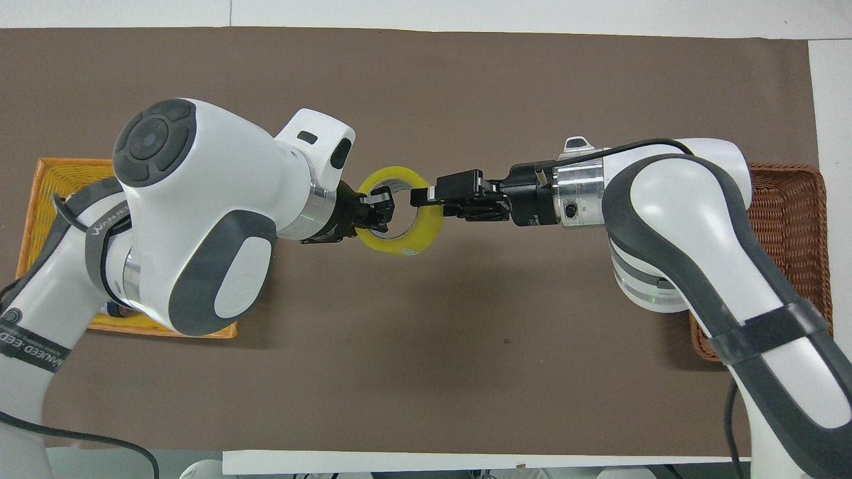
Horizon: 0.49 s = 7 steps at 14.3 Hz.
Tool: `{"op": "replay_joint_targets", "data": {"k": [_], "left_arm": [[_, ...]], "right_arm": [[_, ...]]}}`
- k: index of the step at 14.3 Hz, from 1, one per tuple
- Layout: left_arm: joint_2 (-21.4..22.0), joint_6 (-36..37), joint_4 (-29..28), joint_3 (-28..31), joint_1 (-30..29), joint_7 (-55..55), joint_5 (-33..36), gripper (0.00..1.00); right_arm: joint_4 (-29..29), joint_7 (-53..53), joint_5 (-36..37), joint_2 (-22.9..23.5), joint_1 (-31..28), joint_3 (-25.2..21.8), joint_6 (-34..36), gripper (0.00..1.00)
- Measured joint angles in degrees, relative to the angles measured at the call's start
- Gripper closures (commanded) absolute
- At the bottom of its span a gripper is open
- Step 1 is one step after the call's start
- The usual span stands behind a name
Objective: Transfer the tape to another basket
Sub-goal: 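Close the right gripper on the tape rim beside the left gripper, then open the left gripper and withdraw it while the right gripper holds tape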
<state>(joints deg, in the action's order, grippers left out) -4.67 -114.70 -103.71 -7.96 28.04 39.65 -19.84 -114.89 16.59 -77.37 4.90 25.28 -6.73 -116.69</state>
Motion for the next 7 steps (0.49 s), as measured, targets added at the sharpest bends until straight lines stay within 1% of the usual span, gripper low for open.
{"op": "replay_joint_targets", "data": {"k": [2,3,4,5,7], "left_arm": [[0.0,0.0,0.0,0.0,0.0,0.0,0.0,1.00],[0.0,0.0,0.0,0.0,0.0,0.0,0.0,0.84],[0.0,0.0,0.0,0.0,0.0,0.0,0.0,0.40],[0.0,0.0,0.1,0.0,0.0,0.3,0.0,0.01],[0.0,-0.1,1.1,0.1,0.0,1.9,0.1,0.00]], "right_arm": [[0.0,0.0,0.0,0.0,-0.1,0.0,0.1,1.00],[0.0,0.1,0.0,0.0,-0.1,0.0,0.2,1.00],[0.0,0.1,0.0,0.0,-0.1,0.0,0.2,1.00],[0.0,0.1,0.0,0.0,-0.1,0.0,0.3,1.00],[0.0,0.1,0.0,0.0,-0.2,0.0,0.8,1.00]]}}
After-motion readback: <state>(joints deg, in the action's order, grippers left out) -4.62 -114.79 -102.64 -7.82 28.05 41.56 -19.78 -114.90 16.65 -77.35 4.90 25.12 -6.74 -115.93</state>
